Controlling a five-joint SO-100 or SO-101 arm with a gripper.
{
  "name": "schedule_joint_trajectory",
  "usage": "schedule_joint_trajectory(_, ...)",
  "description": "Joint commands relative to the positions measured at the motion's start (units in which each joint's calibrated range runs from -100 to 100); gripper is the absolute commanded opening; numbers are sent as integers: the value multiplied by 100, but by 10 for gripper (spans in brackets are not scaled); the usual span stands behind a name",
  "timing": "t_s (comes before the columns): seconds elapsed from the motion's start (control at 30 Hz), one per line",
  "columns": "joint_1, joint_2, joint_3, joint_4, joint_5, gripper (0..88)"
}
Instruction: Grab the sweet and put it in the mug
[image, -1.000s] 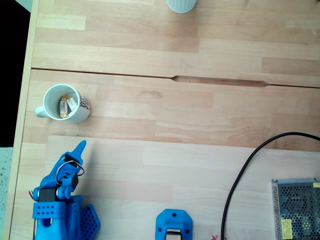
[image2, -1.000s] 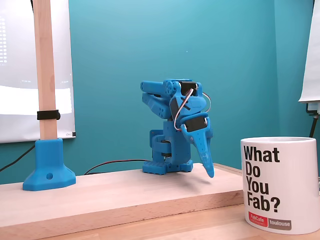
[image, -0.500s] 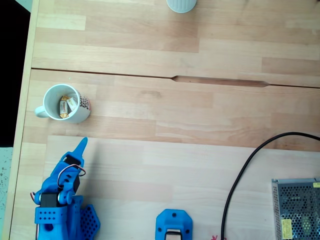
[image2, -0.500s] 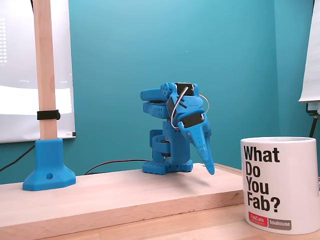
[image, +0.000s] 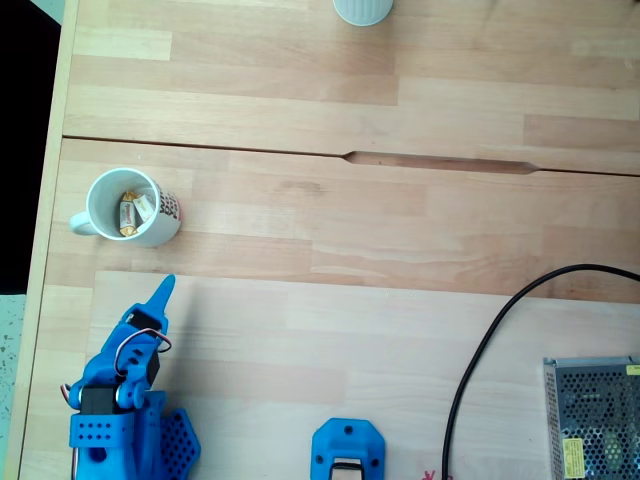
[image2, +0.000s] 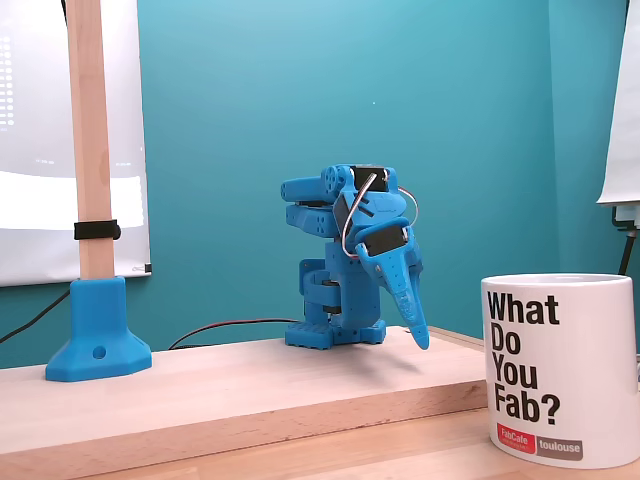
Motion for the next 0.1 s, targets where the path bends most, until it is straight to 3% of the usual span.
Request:
schedule_joint_trajectory(0.0,35,-46,-50,7,-5,291)
schedule_joint_trajectory(0.07,35,-46,-50,7,-5,291)
